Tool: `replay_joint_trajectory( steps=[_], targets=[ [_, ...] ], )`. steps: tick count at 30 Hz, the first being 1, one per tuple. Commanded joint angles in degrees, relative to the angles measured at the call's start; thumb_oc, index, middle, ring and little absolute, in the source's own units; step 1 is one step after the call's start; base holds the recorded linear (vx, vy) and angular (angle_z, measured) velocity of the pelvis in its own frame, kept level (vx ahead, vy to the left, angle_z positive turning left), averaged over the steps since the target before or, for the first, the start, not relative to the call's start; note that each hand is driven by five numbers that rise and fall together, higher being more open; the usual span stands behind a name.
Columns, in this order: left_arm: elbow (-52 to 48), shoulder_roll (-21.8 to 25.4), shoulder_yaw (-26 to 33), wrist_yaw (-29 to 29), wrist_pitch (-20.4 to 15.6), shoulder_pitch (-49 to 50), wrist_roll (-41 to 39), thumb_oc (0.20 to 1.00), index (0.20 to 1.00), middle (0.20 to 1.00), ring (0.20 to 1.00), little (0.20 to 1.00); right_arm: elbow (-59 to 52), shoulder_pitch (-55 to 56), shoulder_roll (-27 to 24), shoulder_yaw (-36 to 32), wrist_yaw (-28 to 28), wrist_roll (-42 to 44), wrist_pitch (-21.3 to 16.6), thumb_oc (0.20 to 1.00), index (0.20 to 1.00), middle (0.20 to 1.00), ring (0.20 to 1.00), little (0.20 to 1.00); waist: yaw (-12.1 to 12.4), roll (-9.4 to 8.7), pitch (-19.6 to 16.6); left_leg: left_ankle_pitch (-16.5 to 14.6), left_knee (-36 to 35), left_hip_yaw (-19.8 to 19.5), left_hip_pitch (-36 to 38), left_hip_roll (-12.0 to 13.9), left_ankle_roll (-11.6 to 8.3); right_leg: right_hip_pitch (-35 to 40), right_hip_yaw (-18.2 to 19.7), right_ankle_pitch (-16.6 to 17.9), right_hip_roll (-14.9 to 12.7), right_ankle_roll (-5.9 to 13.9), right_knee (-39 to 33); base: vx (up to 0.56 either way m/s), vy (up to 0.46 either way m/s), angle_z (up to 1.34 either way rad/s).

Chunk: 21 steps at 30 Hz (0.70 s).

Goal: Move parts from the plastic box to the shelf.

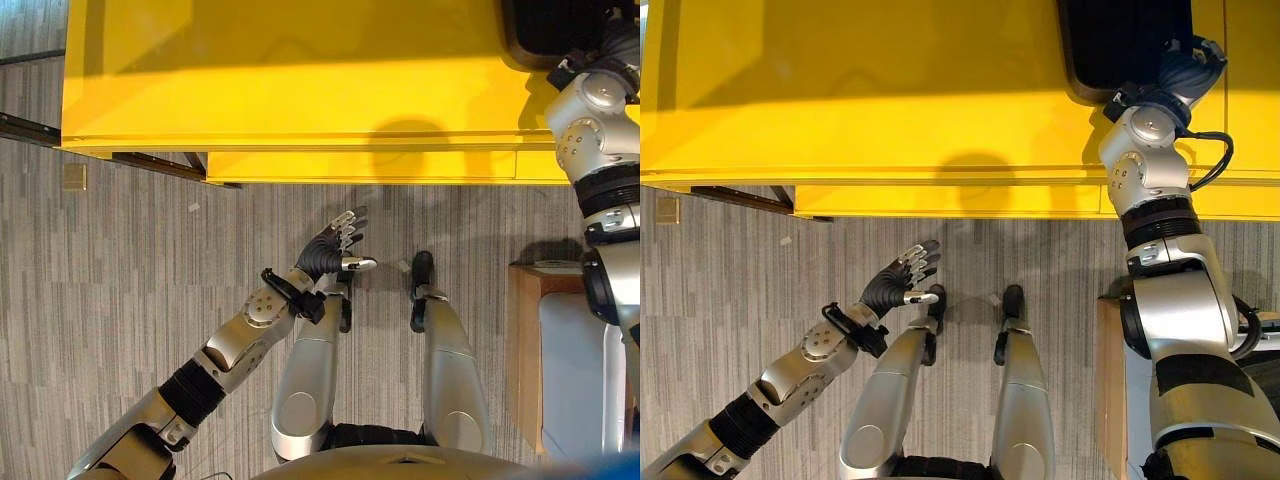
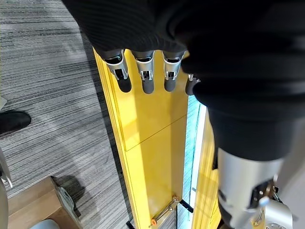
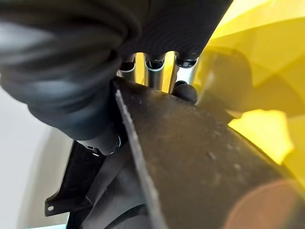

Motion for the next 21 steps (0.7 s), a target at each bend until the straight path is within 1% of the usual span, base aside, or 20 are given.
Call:
replay_joint_trajectory(
  steps=[1,2,5,8,10,11,12,14,16,17,18,20,21],
  targets=[
    [-4.3,-1.3,0.2,0.0,-2.8,3.2,-0.1,1.0,1.0,1.0,1.0,1.0,-3.1,-4.4,-3.3,0.0,0.7,-0.6,-2.6,0.2,0.2,0.2,0.2,0.2,0.8,2.39,-1.8,-1.8,-1.0,-1.6,0.3,3.3,-1.23,1.5,-0.7,-8.2,-1.0,0.92,5.7,0.0,0.0,0.0],
    [-4.3,-1.3,0.2,-0.1,-2.9,3.6,-0.3,1.0,1.0,1.0,1.0,1.0,-3.8,-4.3,-3.3,0.1,0.3,-0.4,-2.2,0.2,0.2,0.2,0.2,0.2,0.7,2.37,-1.8,-2.2,-0.9,-1.6,0.6,3.2,-1.24,1.7,-0.7,-8.7,-1.0,0.96,6.0,0.0,0.0,0.0],
    [-4.5,-1.2,0.5,-0.2,-2.9,3.6,0.2,1.0,1.0,1.0,1.0,1.0,-4.4,-4.4,-3.6,0.1,0.4,-0.5,-1.7,0.2,0.2,0.2,0.2,0.2,0.7,2.37,-1.8,-1.7,-1.0,-1.6,0.0,3.3,-1.21,1.1,-0.7,-8.3,-1.0,0.88,6.0,0.0,0.0,0.0],
    [-4.7,-1.0,0.6,-0.3,-3.2,4.0,0.0,1.0,1.0,1.0,1.0,1.0,-4.7,-3.9,-3.6,0.1,0.2,-0.1,-0.9,0.2,0.2,0.2,0.2,0.2,0.8,2.32,-1.8,-2.2,-0.7,-1.6,0.3,3.1,-1.16,1.5,-0.8,-8.8,-1.0,0.83,6.2,0.0,0.0,0.0],
    [-4.6,-1.0,0.6,-0.4,-3.2,4.1,0.3,1.0,1.0,1.0,1.0,1.0,-4.7,-3.8,-3.5,0.0,0.2,1.0,-1.0,0.2,0.2,0.2,0.2,0.2,0.8,2.3,-1.8,-2.2,-0.6,-1.6,0.2,3.1,-1.13,1.4,-0.8,-8.8,-1.0,0.83,6.2,0.0,0.0,0.0],
    [-4.7,-1.2,0.6,0.0,-3.3,4.2,0.2,1.0,1.0,1.0,1.0,1.0,-4.4,-3.8,-3.4,-0.2,0.6,2.9,-1.3,0.2,0.2,0.2,0.2,0.2,0.8,2.33,-1.8,-2.2,-0.7,-1.5,0.2,3.2,-1.12,1.4,-0.8,-8.8,-1.0,0.79,6.1,0.0,0.0,0.0],
    [-4.6,-1.2,0.6,0.1,-3.4,4.1,0.0,1.0,1.0,1.0,1.0,1.0,-3.8,-3.7,-3.2,-0.4,1.0,1.6,-1.7,0.2,0.2,0.2,0.2,0.2,0.8,2.35,-1.8,-2.1,-0.9,-1.5,0.3,3.2,-1.14,1.5,-0.9,-8.8,-0.9,0.76,6.0,0.0,0.0,0.0],
    [-4.3,-1.2,0.3,0.1,-3.4,3.7,-0.4,1.0,1.0,1.0,1.0,1.0,-3.0,-4.5,-2.7,-0.2,0.9,3.1,-2.1,0.2,0.2,0.2,0.2,0.2,1.0,2.53,-1.8,-2.0,-1.0,-1.6,0.3,3.1,-1.21,1.7,-1.0,-8.8,-0.8,0.66,5.8,0.0,0.0,0.0],
    [-4.4,-1.1,0.3,0.1,-3.8,4.0,-1.3,1.0,1.0,1.0,1.0,1.0,-2.3,-5.1,-2.8,0.4,1.0,2.0,-2.7,0.2,0.2,0.2,0.2,0.2,1.3,2.56,-1.8,-1.9,-1.3,-1.8,0.4,3.0,-1.15,1.8,-1.1,-8.8,-0.8,0.64,5.6,0.0,0.0,0.0],
    [-4.8,-1.1,0.5,0.0,-3.5,3.8,-2.0,1.0,1.0,1.0,1.0,1.0,-2.5,-5.4,-3.0,0.5,1.1,1.5,-2.5,0.2,0.2,0.2,0.2,0.2,1.3,2.48,-1.8,-1.9,-1.3,-1.8,0.3,2.9,-1.11,1.8,-1.2,-8.8,-0.8,0.67,5.6,0.0,0.0,0.0],
    [-5.1,-1.0,0.6,0.4,-3.1,3.8,-1.7,1.0,1.0,1.0,1.0,1.0,-2.4,-5.7,-3.2,0.6,1.1,2.9,-2.4,0.2,0.2,0.2,0.2,0.2,1.4,2.46,-1.8,-1.9,-1.1,-1.9,0.1,2.9,-1.14,1.9,-1.3,-8.8,-0.8,0.62,5.6,0.0,0.0,0.0],
    [-4.9,-0.9,0.9,0.2,-3.2,4.0,-1.7,1.0,1.0,1.0,1.0,1.0,-2.3,-5.7,-3.5,0.7,2.3,3.4,-2.9,0.2,0.2,0.2,0.2,0.2,1.5,2.29,-1.8,-1.9,-1.3,-2.0,0.3,2.9,-1.17,2.1,-1.5,-8.8,-0.7,0.62,5.3,0.0,-0.01,0.02],
    [-4.6,-0.9,0.9,-0.1,-3.3,4.0,-1.1,1.0,1.0,1.0,1.0,1.0,-3.0,-5.7,-3.3,0.6,1.4,4.7,-2.4,0.2,0.2,0.2,0.2,0.2,1.6,2.3,-1.8,-1.7,-1.4,-2.0,0.3,3.0,-1.12,2.2,-1.5,-8.8,-0.7,0.61,5.2,0.0,0.0,0.0]
  ],
)
